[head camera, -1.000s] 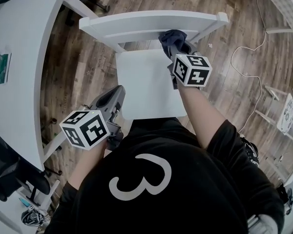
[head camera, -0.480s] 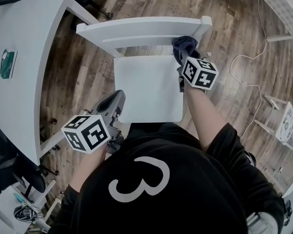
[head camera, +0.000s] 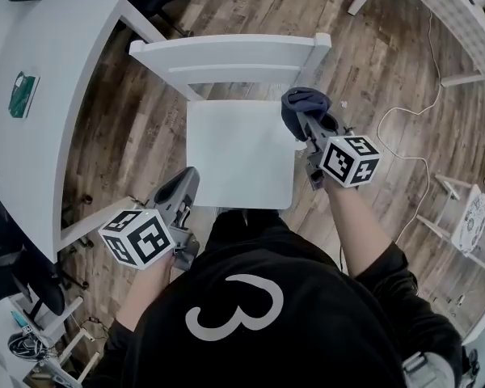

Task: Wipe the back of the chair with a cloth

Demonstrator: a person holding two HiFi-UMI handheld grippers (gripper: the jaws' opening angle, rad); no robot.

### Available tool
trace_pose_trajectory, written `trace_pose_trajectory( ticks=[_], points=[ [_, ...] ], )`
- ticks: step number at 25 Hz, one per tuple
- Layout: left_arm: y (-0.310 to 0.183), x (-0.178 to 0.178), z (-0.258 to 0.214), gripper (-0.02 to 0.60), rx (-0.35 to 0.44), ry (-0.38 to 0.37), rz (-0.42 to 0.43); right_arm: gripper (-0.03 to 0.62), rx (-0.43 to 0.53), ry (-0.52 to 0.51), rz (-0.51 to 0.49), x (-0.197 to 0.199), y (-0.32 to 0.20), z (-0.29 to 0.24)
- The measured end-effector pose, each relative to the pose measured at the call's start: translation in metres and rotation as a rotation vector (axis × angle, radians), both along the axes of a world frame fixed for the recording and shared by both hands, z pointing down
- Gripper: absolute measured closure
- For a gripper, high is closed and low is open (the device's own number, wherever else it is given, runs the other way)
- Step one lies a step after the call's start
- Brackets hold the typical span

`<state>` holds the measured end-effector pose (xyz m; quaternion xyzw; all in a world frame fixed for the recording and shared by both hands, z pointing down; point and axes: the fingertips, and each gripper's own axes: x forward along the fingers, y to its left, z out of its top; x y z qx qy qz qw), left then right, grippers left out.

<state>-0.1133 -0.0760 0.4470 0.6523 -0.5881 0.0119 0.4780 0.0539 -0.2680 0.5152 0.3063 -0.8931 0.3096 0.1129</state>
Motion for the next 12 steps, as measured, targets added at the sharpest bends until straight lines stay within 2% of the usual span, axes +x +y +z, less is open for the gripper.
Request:
trace_pose_trajectory(
  ticks=[6, 9, 12],
  points=[
    [0.005, 0.038, -0.014, 0.568, 0.052, 0.0, 0.129, 0.543, -0.003, -0.184, -0.088, 0.023, 0.073, -0.063],
    [0.0, 0.067, -0.031, 0.568, 0.123, -0.066, 0.252, 0.543, -0.033, -0.238, -0.06, 0.046, 0.106, -0.092],
    [0.025, 0.086, -0.058, 0.568, 0.193, -0.087, 0.346, 0.543, 0.013, -0.256, -0.054, 0.053, 0.155, -0.128]
  ],
)
